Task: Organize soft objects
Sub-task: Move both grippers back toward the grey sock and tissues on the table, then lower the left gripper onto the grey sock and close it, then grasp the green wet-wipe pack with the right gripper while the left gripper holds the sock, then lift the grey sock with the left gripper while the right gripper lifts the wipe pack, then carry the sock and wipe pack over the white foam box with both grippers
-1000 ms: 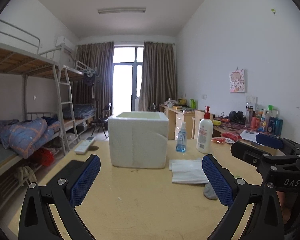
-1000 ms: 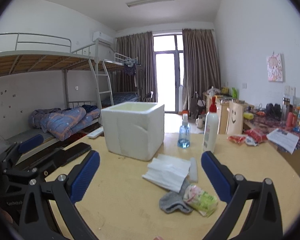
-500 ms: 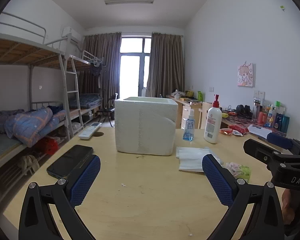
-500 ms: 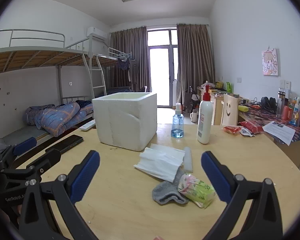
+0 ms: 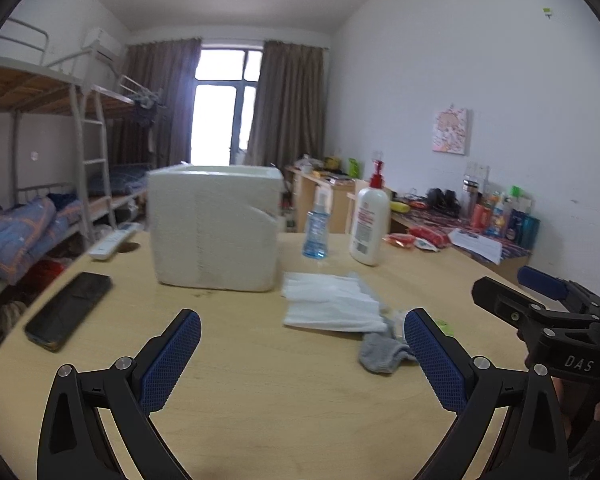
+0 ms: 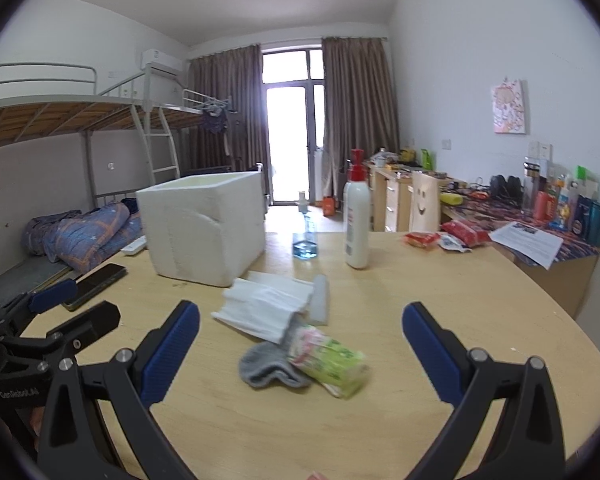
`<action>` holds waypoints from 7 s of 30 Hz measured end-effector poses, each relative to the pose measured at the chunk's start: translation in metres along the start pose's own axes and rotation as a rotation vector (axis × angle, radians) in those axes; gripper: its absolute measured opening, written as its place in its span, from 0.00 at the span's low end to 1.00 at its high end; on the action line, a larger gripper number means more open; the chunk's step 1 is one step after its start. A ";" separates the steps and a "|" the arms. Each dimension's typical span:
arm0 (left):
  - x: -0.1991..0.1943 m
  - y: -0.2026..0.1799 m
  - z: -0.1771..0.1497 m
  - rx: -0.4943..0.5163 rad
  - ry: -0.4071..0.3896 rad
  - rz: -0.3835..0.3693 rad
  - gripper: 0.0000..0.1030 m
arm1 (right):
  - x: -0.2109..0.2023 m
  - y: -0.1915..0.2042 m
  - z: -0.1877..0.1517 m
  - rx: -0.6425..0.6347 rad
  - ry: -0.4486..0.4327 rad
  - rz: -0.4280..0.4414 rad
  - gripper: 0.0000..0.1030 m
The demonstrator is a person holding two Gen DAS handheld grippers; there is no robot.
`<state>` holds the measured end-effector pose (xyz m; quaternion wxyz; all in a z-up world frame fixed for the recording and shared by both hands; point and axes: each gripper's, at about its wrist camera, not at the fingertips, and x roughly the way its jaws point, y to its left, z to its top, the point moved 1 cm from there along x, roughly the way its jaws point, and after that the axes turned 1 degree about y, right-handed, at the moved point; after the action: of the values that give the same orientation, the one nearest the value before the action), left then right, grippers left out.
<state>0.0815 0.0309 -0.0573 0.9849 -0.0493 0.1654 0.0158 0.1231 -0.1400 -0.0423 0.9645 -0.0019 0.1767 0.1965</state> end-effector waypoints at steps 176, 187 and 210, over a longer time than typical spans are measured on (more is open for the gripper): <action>0.049 -0.130 0.026 0.246 0.247 -0.501 0.16 | -0.006 -0.102 -0.028 0.152 0.237 0.070 0.51; 0.022 -0.109 0.043 0.227 0.138 -0.440 0.16 | -0.007 -0.080 -0.009 0.098 0.204 0.091 0.51; -0.023 -0.005 0.055 0.097 0.103 -0.102 0.16 | 0.020 0.027 0.036 -0.061 0.153 0.328 0.51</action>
<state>0.0780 0.0313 0.0026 0.9758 -0.0108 0.2136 -0.0449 0.1429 -0.1051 -0.0134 0.9026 -0.0170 0.2416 0.3558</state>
